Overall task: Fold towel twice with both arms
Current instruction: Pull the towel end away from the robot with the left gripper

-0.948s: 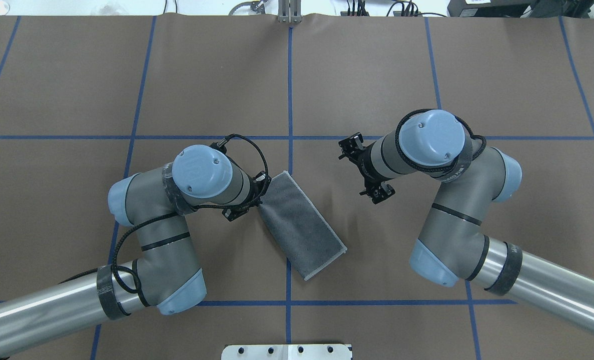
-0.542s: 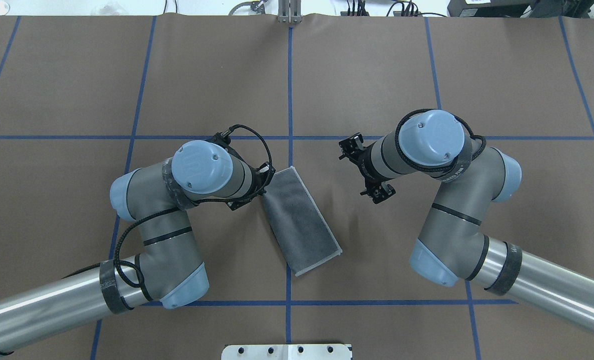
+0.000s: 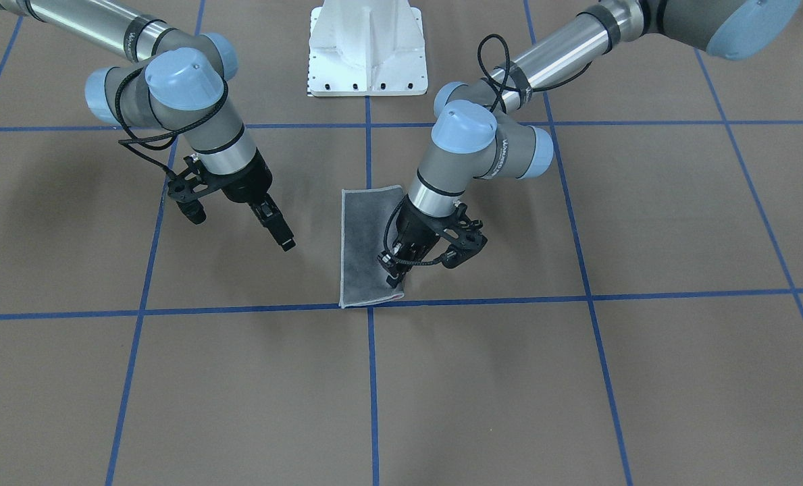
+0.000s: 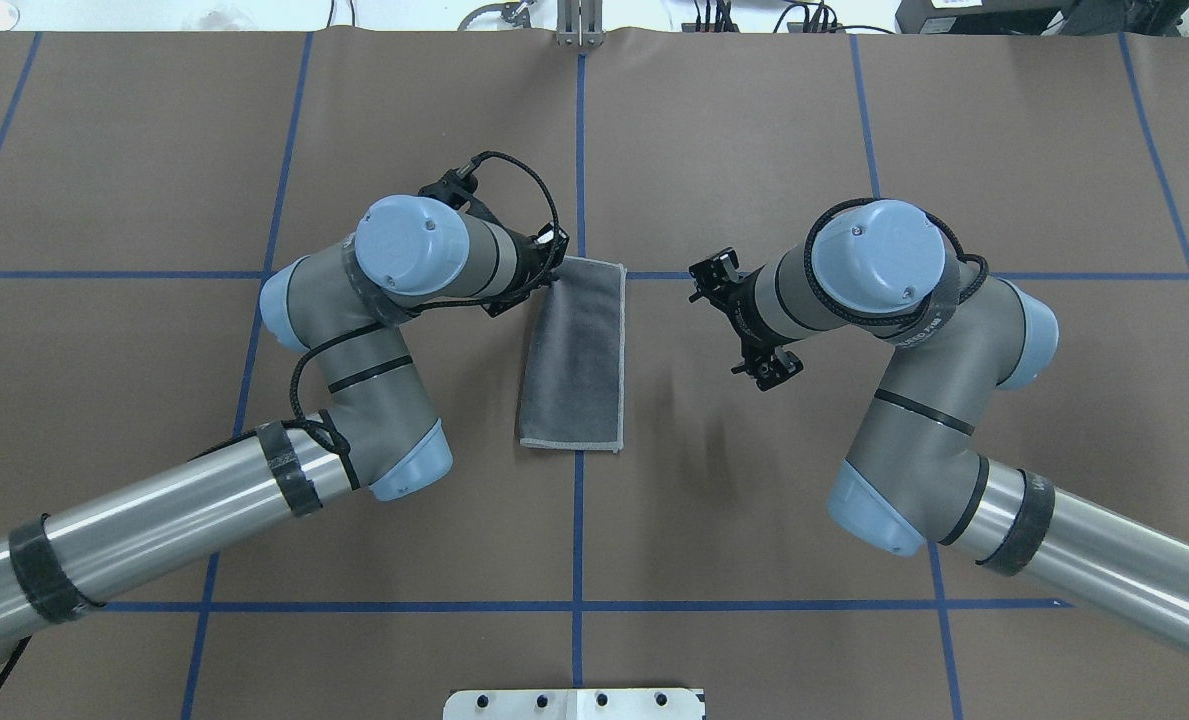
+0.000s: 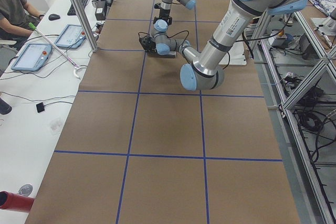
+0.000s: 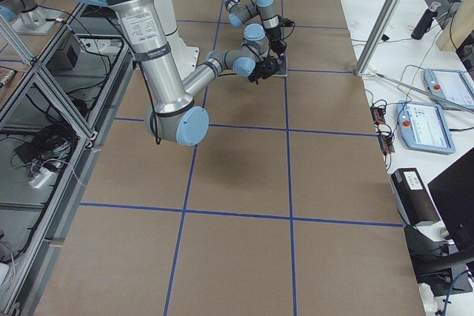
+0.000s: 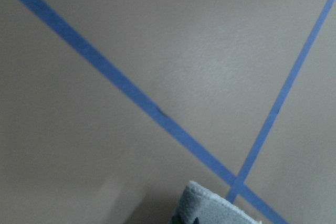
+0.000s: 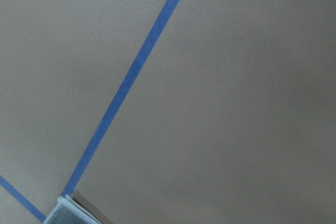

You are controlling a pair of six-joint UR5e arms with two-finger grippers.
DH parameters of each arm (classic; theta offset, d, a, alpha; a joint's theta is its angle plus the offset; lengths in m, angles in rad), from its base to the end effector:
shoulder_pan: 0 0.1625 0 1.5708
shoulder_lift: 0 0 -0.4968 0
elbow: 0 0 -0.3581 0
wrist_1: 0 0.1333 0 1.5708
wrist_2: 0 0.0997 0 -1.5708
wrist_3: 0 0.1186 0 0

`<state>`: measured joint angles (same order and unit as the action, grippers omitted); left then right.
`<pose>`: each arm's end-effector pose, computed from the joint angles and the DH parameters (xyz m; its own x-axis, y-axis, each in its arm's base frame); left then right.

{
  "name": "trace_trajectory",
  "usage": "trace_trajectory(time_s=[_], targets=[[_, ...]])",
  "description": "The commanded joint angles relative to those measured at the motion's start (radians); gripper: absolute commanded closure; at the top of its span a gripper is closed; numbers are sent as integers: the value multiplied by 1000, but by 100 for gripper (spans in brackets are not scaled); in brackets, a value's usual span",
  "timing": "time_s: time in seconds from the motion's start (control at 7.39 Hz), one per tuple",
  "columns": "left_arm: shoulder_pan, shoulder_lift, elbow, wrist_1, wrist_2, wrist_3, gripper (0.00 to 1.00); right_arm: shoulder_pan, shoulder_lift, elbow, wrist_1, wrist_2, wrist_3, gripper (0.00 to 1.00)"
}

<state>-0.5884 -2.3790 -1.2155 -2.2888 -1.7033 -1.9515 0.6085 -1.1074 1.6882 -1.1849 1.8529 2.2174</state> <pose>0.6237 -0.5576 0.3029 0.1338 -0.5321 -0.8360 0.5371 0.7479 -0.3900 -0.4939 -0.4663 0.3931 0.1545 0.8129 0.5616 -0.5690 0.5379 -0.6220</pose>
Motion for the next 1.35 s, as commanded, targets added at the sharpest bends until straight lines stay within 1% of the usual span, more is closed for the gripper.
trace_trajectory(time_s=[0.0,0.14,0.27,0.41,0.54,0.68,0.81,0.95,1.08,1.22], targets=[[-31,-39,53,-49,-10,5,23,2,0,1,-2,0,-2,0],[-51,-37,25,-38,-88,5,20,11,0,1,-4,0,-4,0],[-63,-4,-36,-20,-138,2,19,17,0,1,-4,0,-4,0],[-59,83,-133,-14,-137,-12,19,17,3,1,-4,0,-4,0],[-45,168,-229,-12,-134,-33,22,19,3,4,-4,0,-4,0],[-21,208,-280,-11,-130,-93,25,25,1,8,-4,3,-4,0],[36,218,-295,14,-60,-101,29,27,1,10,-2,8,-4,0],[108,218,-323,93,17,-101,33,27,1,11,-2,8,-4,0],[122,216,-355,183,19,-101,35,28,3,13,-2,9,-4,0],[156,224,-357,196,22,-101,37,28,3,21,-2,22,-2,0]])
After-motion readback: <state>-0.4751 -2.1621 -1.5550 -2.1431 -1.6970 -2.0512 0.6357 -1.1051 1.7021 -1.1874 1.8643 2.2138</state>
